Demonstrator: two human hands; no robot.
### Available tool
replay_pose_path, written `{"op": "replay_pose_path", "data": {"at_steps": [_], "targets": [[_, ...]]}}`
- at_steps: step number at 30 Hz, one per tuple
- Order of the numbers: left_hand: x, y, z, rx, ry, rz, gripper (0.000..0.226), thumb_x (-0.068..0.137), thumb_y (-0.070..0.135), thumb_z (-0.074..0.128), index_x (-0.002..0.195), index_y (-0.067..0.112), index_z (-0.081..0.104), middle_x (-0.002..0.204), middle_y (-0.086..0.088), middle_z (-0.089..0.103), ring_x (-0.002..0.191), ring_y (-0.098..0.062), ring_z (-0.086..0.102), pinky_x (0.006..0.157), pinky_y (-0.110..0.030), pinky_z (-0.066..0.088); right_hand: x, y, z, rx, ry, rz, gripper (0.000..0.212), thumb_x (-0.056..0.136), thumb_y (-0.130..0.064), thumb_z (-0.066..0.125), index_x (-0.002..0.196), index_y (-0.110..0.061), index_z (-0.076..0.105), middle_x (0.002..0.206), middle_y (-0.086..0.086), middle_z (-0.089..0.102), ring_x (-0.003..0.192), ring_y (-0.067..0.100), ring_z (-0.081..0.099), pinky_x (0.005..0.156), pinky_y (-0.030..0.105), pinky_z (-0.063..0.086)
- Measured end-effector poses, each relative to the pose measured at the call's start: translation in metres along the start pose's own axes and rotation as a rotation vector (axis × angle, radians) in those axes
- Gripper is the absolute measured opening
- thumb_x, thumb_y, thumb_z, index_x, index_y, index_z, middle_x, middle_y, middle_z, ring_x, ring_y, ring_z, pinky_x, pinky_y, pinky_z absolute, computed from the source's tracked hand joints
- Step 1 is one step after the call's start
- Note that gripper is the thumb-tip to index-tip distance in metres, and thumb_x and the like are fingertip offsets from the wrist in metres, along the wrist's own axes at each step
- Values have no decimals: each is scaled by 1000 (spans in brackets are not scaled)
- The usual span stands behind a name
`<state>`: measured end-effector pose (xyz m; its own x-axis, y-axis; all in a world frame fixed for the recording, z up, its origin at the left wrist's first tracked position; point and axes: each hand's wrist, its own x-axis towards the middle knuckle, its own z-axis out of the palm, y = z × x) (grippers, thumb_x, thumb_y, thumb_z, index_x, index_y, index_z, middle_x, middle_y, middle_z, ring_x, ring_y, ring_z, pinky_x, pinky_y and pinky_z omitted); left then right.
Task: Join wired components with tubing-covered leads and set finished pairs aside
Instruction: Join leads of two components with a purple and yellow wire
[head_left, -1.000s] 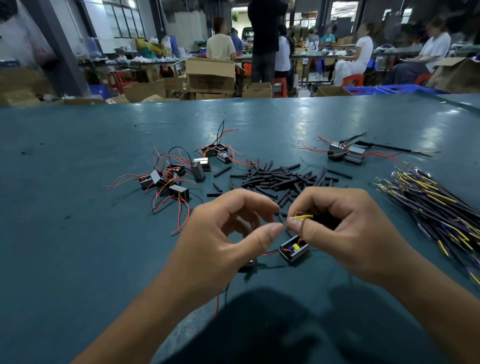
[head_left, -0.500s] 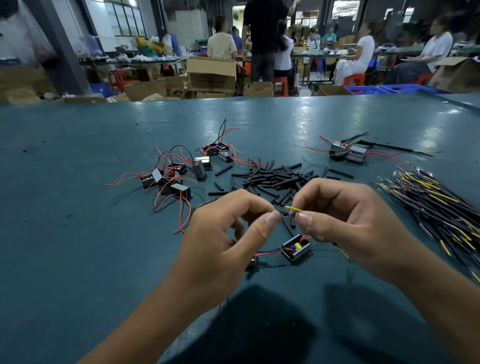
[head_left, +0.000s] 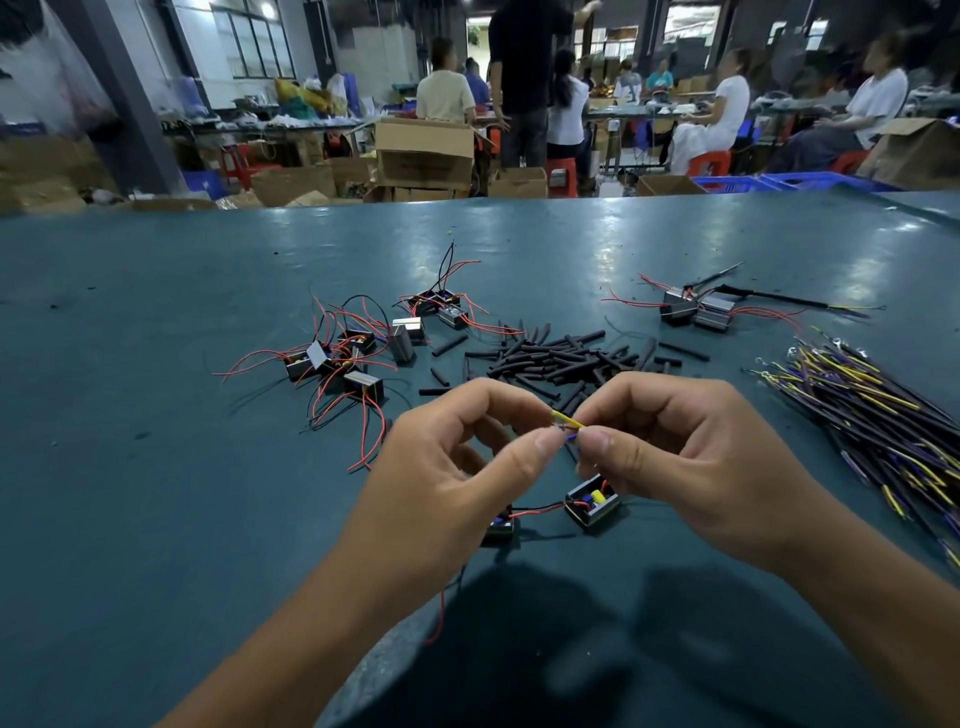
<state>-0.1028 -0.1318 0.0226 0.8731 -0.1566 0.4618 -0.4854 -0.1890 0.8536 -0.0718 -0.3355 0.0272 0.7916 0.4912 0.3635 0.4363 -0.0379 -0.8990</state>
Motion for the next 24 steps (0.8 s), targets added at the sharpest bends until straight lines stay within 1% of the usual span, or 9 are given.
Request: {"op": "replay_pose_path", "data": {"at_steps": [4, 7, 10, 13, 15, 17, 19, 21, 24], "targets": [[0, -1, -5, -53, -71, -75, 24, 79, 44, 70, 93, 26, 75, 84, -4, 71, 69, -35, 56, 61, -48, 46, 0, -1, -1, -61, -14, -17, 12, 87, -31, 68, 92, -21, 72, 77, 1, 72, 67, 4, 64, 62, 17, 50], [0, -4, -8, -78, -106, -119, 24, 75, 40, 74, 93, 25, 74, 83, 0, 71, 72, -24, 59, 65, -44, 51, 0, 0, -1, -91, -21, -22, 7, 89, -29, 70, 92, -23, 72, 78, 2, 72, 70, 9, 65, 62, 23, 51], [0, -6, -8, -42, -89, -114, 20, 74, 37, 76, 90, 25, 74, 79, -9, 68, 63, -35, 57, 60, -55, 52, -1, 1, -1, -147, -15, -30, 11, 88, -33, 70, 92, -23, 72, 78, 3, 71, 68, 23, 64, 61, 35, 52], [0, -6, -9, 61, -65, -59, 15, 79, 37, 75, 88, 25, 73, 74, -7, 66, 57, -38, 53, 51, -48, 47, -1, 2, -1, -187, -21, -36, 6, 89, -29, 71, 91, -24, 72, 77, 2, 71, 68, 29, 64, 61, 40, 53], [1, -5, -8, 52, -63, -63, 10, 81, 32, 75, 85, 24, 73, 69, 2, 65, 55, -22, 52, 50, -34, 45, -1, 2, -2, -206, -24, -38, 6, 88, -30, 70, 91, -25, 72, 77, 2, 71, 68, 28, 65, 61, 39, 54], [1, -5, -7, 3, -90, -91, 7, 82, 28, 74, 84, 22, 73, 69, 6, 64, 60, -11, 52, 54, -30, 43, -2, 2, -2, -234, -28, -48, 6, 89, -31, 70, 91, -25, 72, 77, 0, 71, 67, 25, 65, 61, 38, 54], [1, -5, -6, -3, -117, -97, 9, 83, 31, 74, 84, 23, 73, 68, 7, 63, 59, -13, 51, 52, -33, 42, -2, 1, -2, -271, -32, -63, 8, 89, -32, 69, 90, -25, 72, 76, -3, 71, 67, 17, 66, 60, 30, 53], [0, -5, -6, 49, -116, -63, 13, 83, 38, 74, 85, 25, 72, 68, 4, 63, 54, -27, 48, 47, -41, 41, -1, 1, -2, -305, -35, -77, 8, 89, -32, 69, 89, -25, 72, 76, -6, 71, 66, 9, 65, 61, 19, 50], [-1, -4, -7, 159, -87, 14, 15, 84, 44, 69, 86, 29, 70, 74, -2, 66, 59, -36, 51, 50, -49, 45, -1, 1, -2, -327, -42, -80, 7, 90, -31, 68, 89, -26, 72, 76, -7, 71, 67, 9, 65, 62, 18, 49]]}}
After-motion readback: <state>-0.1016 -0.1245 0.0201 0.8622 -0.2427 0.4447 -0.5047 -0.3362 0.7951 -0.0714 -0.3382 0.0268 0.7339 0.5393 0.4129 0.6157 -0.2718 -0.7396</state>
